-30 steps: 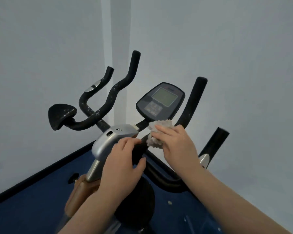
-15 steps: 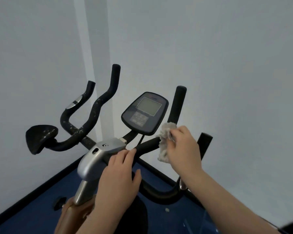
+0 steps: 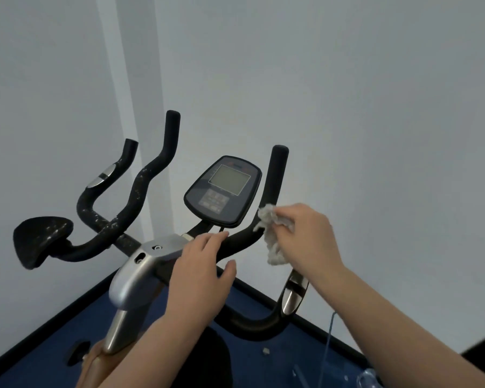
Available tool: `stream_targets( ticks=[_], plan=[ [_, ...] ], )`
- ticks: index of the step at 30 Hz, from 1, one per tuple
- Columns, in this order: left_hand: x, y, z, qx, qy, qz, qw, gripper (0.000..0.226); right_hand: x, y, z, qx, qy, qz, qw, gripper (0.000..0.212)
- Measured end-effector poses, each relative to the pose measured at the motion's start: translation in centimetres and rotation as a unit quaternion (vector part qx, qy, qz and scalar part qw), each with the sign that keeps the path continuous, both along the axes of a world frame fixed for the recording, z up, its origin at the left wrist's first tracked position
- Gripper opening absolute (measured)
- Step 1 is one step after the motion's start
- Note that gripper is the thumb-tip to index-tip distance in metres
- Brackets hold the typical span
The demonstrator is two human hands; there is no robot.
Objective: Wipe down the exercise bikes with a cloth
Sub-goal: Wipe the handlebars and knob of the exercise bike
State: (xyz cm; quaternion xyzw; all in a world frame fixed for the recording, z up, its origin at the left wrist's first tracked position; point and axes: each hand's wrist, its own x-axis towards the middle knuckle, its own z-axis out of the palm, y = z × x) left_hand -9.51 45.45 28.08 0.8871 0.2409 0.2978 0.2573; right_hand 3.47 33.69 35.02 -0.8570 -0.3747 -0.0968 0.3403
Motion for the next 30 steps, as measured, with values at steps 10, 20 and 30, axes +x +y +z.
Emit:
stream_targets(
  ticks=[10,20,30],
  plan=[
    [1.0,-0.1,-0.8,0.005,0.008,-0.010,1.000,0.054,5.7,4.0,8.3,-0.036,-0.059,0.022,0.997,0.023],
    [1.1,-0.2,-0.9,0.012,0.009,-0.004,1.000,0.052,5.5,3.4,7.3,0.106,-0.028,0.064,0.992,0.020],
    [1.2,-0.2,-0.9,0.018,0.011,-0.001,1.000,0.053,5.9,4.5,5.5,0.138,-0.018,-0.102,0.985,0.016]
  ],
)
